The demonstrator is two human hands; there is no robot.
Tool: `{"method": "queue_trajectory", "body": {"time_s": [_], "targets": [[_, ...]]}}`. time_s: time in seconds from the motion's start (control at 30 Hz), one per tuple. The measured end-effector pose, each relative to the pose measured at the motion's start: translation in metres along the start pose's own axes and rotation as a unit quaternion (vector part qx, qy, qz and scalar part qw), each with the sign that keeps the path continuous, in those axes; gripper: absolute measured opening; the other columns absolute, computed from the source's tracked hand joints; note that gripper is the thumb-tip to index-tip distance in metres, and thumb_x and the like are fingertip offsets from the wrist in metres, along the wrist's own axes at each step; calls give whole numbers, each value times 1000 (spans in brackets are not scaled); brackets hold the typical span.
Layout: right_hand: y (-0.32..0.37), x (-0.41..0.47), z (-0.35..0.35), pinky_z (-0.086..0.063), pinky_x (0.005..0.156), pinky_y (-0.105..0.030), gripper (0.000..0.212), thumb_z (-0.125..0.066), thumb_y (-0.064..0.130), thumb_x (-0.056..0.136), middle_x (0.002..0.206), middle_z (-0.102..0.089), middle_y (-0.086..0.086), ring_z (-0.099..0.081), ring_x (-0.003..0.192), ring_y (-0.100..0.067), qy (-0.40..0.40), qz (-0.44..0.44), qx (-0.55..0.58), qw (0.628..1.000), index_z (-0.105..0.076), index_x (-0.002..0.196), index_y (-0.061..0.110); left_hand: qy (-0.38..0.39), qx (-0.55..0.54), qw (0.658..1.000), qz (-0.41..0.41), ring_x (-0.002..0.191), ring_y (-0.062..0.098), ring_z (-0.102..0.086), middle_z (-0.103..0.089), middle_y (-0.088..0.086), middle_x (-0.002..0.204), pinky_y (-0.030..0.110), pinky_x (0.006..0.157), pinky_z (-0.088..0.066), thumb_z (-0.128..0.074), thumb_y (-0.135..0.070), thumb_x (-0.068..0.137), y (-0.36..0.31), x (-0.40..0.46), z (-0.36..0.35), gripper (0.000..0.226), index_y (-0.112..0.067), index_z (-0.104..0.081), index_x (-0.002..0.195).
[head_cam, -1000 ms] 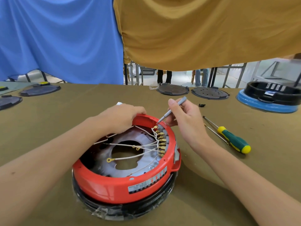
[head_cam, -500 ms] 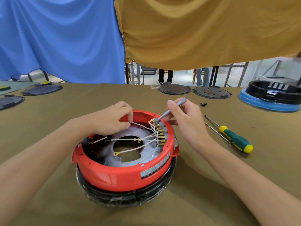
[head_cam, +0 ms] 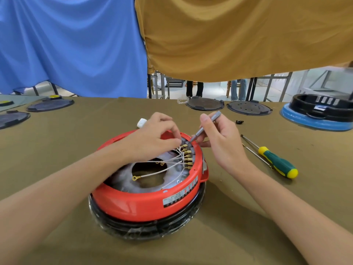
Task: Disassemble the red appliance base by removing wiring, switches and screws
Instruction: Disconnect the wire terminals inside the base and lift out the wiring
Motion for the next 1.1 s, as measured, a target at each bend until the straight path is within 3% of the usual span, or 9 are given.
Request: {"method": "queue_trajectory", "body": {"time_s": [0.1, 0.4, 0.67, 0.77, 0.97, 1.1], "targets": [[1, 0, 0, -61, 65, -35, 32, -51, 36, 103, 64, -66, 3, -72, 70, -19, 2, 2, -2, 1000, -57, 85, 9, 17, 7, 1000, 19, 131, 5, -31, -31, -7, 137, 25, 103, -23, -64, -33, 92, 0, 0, -14, 6, -27, -65, 92], [8, -4, -2, -60, 73, -51, 31, -52, 34, 102, 66, -67, 2, -70, 69, -17, 4, 21, -38, 999, -58, 86, 9, -4, -31, 998, 63, 131, 12, -29, -37, -5, 130, 27, 101, -19, -63, -24, 92, 8, 9, -22, 12, -23, -65, 81], [20, -6, -6, -54, 64, -45, 28, -50, 34, 103, 69, -67, -2, -68, 66, -17, 24, 102, -141, 984, -57, 84, 14, 106, 11, 992, 61, 125, 14, -30, -39, -4, 128, 29, 100, -25, -60, -20, 91, -1, 22, -18, 18, -24, -57, 74], [22, -7, -5, -52, 62, -44, 29, -50, 32, 103, 68, -66, -3, -67, 65, -18, 19, 120, -149, 981, -57, 83, 12, 94, -38, 994, 52, 123, 16, -36, -43, 0, 125, 29, 98, -29, -57, -14, 91, -1, 20, -22, 18, -18, -55, 74], [22, -5, -6, -54, 63, -49, 29, -50, 33, 103, 68, -67, -2, -68, 65, -21, 14, 124, -156, 980, -57, 84, 12, 81, -98, 991, 53, 118, 21, -42, -46, 10, 123, 46, 100, -43, -54, -5, 90, -2, 20, -23, 16, -9, -54, 75], [24, -6, -6, -53, 63, -49, 27, -49, 33, 103, 68, -66, 0, -67, 65, -20, 14, 127, -166, 978, -55, 82, 17, 94, -123, 986, 61, 123, 17, -37, -43, 2, 125, 46, 100, -47, -54, -8, 91, 1, 18, -25, 25, -19, -52, 69]]}}
Point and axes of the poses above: each hand's wrist, its own x-axis towards the middle knuckle, its own z-axis out of the back of the hand, y = z × x, the point moved 5 cm from there along x, towards the middle knuckle
